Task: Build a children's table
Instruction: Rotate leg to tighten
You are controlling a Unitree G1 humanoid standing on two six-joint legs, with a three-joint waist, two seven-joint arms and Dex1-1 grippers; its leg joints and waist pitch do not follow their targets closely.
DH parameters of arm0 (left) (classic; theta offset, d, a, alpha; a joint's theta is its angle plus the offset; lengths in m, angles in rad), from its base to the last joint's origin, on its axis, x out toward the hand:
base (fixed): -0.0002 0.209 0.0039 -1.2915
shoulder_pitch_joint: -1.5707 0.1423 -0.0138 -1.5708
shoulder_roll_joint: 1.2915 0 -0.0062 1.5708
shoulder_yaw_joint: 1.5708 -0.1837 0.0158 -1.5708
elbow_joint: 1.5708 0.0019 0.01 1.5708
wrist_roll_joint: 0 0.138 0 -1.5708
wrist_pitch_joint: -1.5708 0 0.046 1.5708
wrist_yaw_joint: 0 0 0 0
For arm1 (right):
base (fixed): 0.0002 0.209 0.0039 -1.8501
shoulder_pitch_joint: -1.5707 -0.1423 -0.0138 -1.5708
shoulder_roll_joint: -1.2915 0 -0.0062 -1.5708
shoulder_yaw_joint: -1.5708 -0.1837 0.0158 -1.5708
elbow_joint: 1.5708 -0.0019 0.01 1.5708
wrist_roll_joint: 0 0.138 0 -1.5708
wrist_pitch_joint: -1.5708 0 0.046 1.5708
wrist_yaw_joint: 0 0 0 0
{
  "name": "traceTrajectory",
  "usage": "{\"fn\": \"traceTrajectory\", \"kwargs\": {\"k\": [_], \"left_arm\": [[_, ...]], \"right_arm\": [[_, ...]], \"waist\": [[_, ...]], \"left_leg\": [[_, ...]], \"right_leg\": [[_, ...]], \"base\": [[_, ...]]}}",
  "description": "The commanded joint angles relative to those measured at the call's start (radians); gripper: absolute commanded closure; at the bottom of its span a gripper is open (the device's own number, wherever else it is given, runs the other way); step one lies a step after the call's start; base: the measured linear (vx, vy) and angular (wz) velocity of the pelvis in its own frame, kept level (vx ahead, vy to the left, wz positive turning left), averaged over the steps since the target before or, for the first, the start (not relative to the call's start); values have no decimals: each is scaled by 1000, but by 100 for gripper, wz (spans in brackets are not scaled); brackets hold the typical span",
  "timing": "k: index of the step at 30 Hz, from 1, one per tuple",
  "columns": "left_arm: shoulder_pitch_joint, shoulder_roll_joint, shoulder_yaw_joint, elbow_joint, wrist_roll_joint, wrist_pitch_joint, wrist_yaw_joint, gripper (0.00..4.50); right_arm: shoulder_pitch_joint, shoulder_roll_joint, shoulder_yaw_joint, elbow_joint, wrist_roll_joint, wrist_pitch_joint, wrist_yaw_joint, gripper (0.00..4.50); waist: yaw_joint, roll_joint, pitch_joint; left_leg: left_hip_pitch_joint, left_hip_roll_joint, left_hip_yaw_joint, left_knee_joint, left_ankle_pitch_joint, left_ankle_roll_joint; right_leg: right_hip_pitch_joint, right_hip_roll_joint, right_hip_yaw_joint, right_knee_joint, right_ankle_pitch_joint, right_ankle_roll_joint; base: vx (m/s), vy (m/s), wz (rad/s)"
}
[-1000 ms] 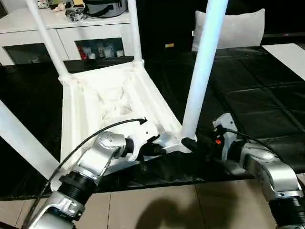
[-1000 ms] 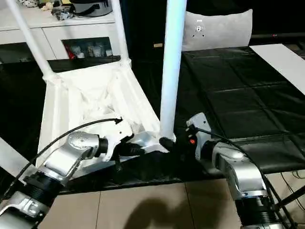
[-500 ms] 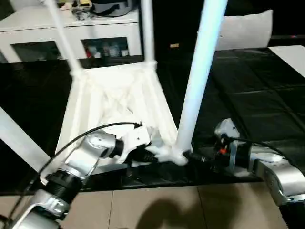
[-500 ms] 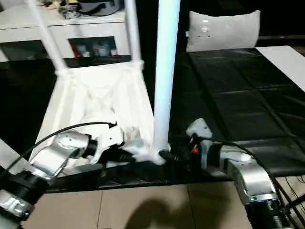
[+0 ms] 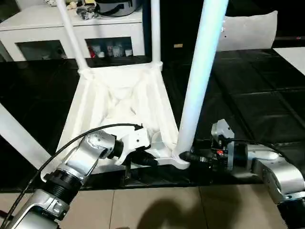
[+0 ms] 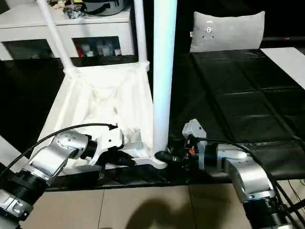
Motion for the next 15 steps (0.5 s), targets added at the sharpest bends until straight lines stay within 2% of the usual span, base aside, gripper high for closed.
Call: {"fn": "traceTrajectory", "kwargs": {"k": [1,3,5,8,9,11,12,13,14,15], "left_arm": [[-3,-17,-20,2,1,-11,9,450],[-3,-28,-15,0,-2,-2,23,450],[-4,-38,-8,-3,-6,12,35,450],[-9,-72,14,-3,-3,55,99,450],[-14,-97,31,7,4,76,154,450],[-21,-124,48,21,17,98,222,450],[-25,-146,63,31,22,118,270,450],[-25,-146,63,31,22,118,270,450],[-25,-165,69,31,22,133,296,450],[-24,-177,72,29,22,142,311,450]], "right_arm": [[-3,10,20,-8,1,2,7,224],[0,24,18,-6,-13,-1,-28,248],[0,43,15,-6,-23,6,-66,250],[-6,97,-2,-5,-44,46,-191,257],[-9,123,-12,-7,-51,69,-252,257],[-13,153,-23,-14,-52,105,-314,257],[-15,172,-25,-19,-60,125,-356,258],[-15,172,-25,-19,-60,125,-356,259],[-21,203,-34,-16,-75,157,-425,259],[-26,221,-38,-10,-87,173,-466,259]], "waist": [[-5,-20,-59],[-4,-15,-59],[-6,-14,-58],[-12,-13,-53],[-17,-15,-51],[-30,-14,-49],[-38,-17,-48],[-41,-15,-49],[-45,-18,-49],[-51,-17,-48]], "left_leg": [[-6,22,6,-64,-138,77],[-8,23,4,-65,-135,74],[-8,21,4,-66,-149,69],[-4,17,5,-69,-186,50],[-7,15,3,-71,-197,41],[-4,12,2,-71,-223,31],[-6,8,0,-71,-231,31],[-7,7,1,-71,-230,32],[-5,6,2,-69,-226,35],[-9,4,1,-70,-224,34]], "right_leg": [[58,-56,51,-67,-332,-146],[58,-56,50,-66,-325,-146],[58,-55,49,-69,-342,-139],[55,-55,46,-80,-422,-115],[58,-55,43,-82,-450,-99],[54,-53,39,-89,-485,-81],[57,-52,36,-94,-510,-66],[56,-52,36,-95,-513,-62],[53,-50,37,-99,-515,-55],[54,-50,34,-99,-519,-53]], "base": [[0,0,0],[0,0,0],[0,0,0],[0,0,0],[0,0,0],[0,0,0],[0,0,0],[0,0,0],[0,0,0],[0,0,0]]}}
